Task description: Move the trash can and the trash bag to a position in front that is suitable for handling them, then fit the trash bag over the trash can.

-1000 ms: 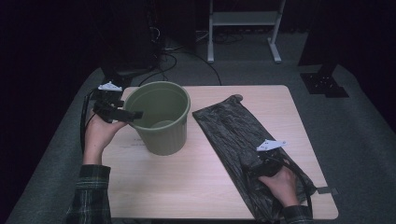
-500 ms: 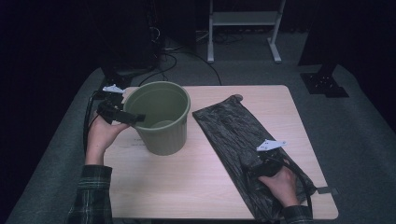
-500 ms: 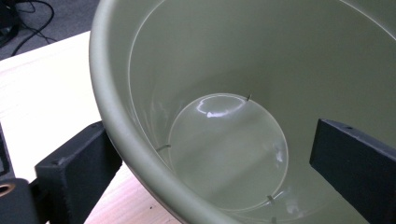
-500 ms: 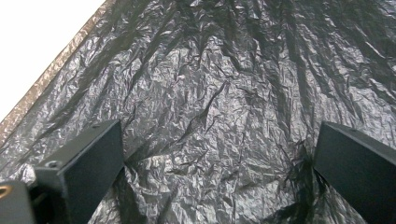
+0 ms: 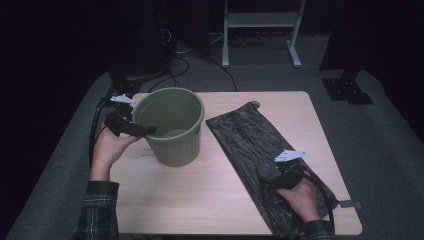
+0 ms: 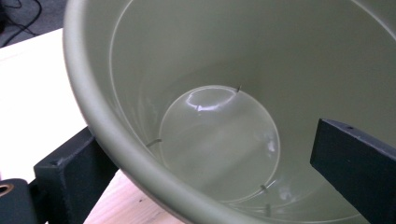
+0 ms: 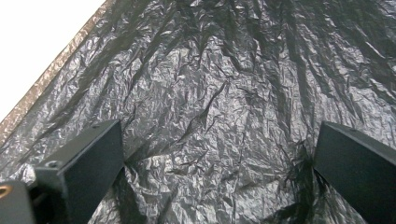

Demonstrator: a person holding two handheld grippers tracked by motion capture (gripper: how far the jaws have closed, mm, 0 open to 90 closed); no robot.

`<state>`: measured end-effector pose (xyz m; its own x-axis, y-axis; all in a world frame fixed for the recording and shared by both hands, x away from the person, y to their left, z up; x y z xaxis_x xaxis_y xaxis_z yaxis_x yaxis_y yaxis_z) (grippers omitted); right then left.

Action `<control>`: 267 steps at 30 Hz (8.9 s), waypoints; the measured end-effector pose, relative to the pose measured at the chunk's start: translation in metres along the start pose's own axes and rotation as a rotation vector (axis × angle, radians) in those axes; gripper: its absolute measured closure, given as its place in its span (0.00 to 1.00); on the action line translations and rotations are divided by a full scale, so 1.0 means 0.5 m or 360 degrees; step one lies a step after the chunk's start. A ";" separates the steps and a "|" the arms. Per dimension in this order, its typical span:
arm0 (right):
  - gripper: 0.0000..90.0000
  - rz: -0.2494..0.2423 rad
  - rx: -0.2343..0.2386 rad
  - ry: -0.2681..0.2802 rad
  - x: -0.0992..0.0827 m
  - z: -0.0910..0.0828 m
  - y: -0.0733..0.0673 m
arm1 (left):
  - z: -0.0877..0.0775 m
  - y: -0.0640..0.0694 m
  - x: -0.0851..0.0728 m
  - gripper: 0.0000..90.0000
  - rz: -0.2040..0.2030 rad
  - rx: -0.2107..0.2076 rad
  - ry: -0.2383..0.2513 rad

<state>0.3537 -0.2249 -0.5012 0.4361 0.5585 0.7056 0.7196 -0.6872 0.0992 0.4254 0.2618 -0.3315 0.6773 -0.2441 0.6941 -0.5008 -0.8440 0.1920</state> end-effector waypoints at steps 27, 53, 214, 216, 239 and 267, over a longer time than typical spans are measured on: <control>0.01 -0.0002 0.0000 0.0000 0.000 0.000 0.000 | 0.021 0.092 -0.009 0.01 0.0095 -0.0097 -0.0025; 0.01 -0.0003 0.0000 0.0001 0.000 0.000 0.000 | 0.002 0.234 -0.066 0.01 0.0224 -0.0307 -0.0046; 0.43 0.0165 -0.0072 0.0013 -0.051 -0.061 0.105 | 0.184 0.167 -0.341 0.00 0.0270 -0.0065 -0.0017; 0.47 0.0154 -0.0063 0.0019 -0.049 -0.060 0.102 | 0.184 0.167 -0.341 0.00 0.0271 -0.0065 -0.0020; 0.99 -0.0035 0.0086 0.0033 0.020 -0.016 0.019 | 0.184 0.166 -0.341 0.00 0.0277 -0.0070 -0.0022; 0.27 0.0010 0.0251 0.0072 0.072 0.043 -0.048 | 0.184 0.166 -0.340 0.00 0.0283 -0.0076 -0.0024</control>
<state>0.3634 -0.1782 -0.4935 0.4187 0.5304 0.7371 0.7944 -0.6073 -0.0142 0.3182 0.1895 -0.4975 0.5837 -0.3947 0.7095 -0.6379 -0.7636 0.1001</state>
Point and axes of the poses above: each handheld gripper's, and its own axes: z roughly forward along the jaws, x roughly out of its top, y roughly to its right, the point moved 2 cm from there along z, roughly forward along the jaws, and after that the axes turned 9 degrees about -z, right-handed, at the moved point
